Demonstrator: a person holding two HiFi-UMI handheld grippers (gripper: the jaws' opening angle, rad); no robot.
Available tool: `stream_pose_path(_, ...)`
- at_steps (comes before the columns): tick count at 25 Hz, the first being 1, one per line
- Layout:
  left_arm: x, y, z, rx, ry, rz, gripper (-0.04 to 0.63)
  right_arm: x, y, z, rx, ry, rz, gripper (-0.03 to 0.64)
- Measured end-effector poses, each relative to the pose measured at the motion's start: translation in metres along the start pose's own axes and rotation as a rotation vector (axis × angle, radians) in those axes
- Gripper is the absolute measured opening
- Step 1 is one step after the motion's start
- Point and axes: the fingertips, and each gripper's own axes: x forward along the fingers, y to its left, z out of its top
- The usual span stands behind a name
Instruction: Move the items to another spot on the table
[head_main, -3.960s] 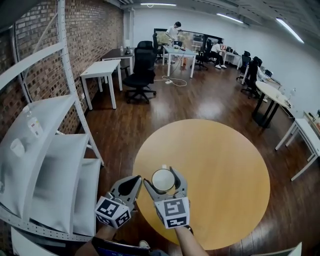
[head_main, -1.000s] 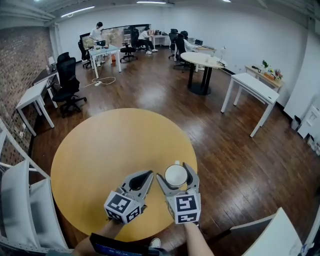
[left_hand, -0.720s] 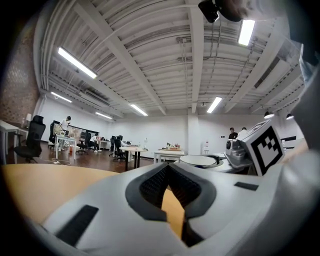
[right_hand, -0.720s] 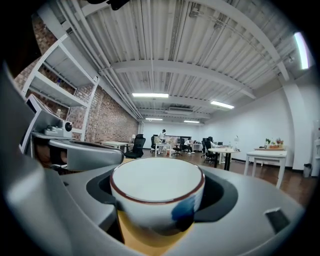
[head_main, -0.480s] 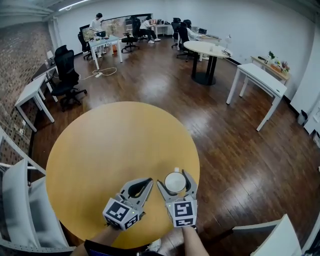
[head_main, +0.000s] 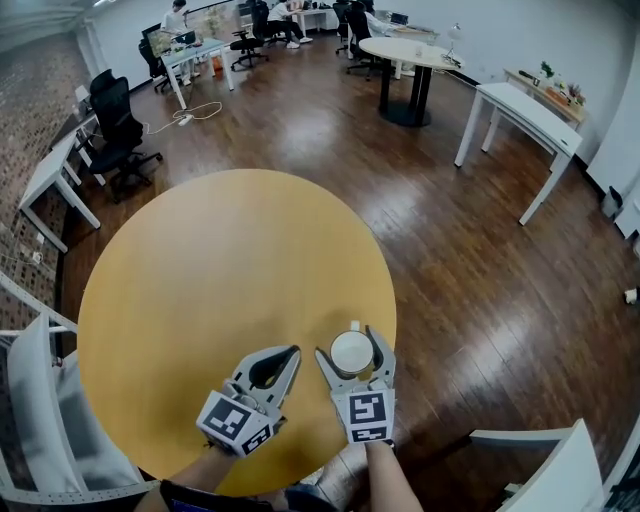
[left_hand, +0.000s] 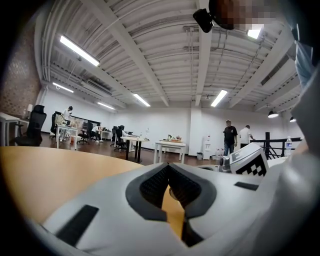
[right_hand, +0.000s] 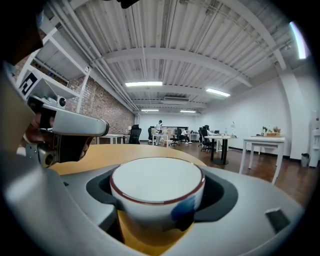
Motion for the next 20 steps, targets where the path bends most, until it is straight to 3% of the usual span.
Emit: stream_pose_path(20, 0.009, -0.003, -0.014, 0.009, 0.048, -0.006, 0.005, 0.008, -0.009, -0.03, 0.033, -0.013, -0.005, 0.426)
